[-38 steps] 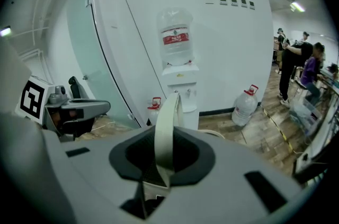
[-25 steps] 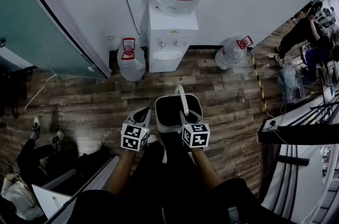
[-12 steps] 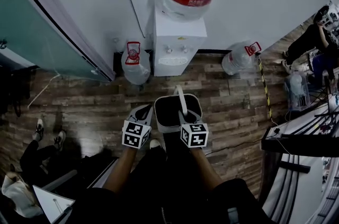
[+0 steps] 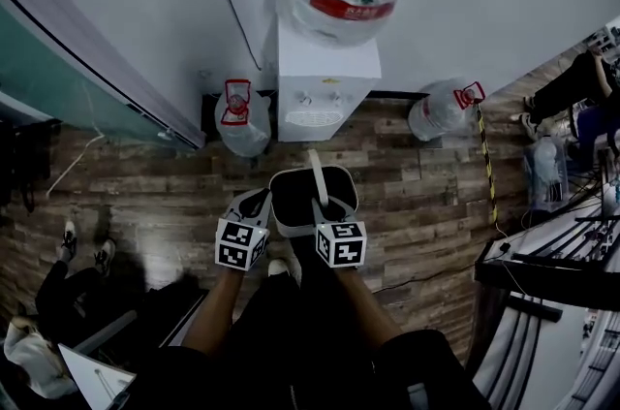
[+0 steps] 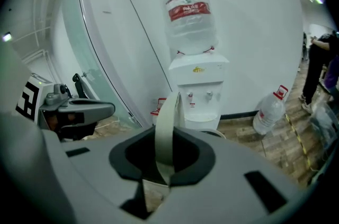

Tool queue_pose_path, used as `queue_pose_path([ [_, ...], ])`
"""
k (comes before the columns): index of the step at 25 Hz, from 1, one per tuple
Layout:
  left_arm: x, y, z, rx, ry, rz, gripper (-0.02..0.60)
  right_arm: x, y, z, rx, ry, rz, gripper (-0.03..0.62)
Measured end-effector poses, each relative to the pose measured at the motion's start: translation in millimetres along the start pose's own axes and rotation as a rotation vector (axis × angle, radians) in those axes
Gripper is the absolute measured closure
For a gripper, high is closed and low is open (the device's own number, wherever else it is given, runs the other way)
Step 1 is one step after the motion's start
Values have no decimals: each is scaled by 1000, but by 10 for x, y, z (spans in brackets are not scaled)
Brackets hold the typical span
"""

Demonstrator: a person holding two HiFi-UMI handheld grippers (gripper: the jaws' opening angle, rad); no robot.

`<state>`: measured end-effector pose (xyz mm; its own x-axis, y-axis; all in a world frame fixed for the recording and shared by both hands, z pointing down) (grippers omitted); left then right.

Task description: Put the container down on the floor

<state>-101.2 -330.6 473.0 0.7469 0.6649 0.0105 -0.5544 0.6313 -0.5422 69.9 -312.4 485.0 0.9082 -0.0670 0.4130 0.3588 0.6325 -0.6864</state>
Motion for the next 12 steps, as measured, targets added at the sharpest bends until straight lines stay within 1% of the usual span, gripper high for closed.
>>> queue_pose_path([
  [5, -191, -278, -8, -17, 5, -12, 566, 78, -298, -159, -11, -8, -12, 528],
  [12, -288, -605, 88, -22, 9, -21, 566, 312, -619, -211, -14, -17, -11, 528],
])
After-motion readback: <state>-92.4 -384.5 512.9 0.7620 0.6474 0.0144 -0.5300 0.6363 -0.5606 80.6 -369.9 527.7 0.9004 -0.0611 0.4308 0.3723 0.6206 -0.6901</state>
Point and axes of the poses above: the fingertips, and each gripper's own axes: y backward along the fingers, x to its right, z out of its underside, the point moved 6 cm from there along y, backward along the fingers, and after that the axes turned 15 degrees about -y, right-handed, at the moved point
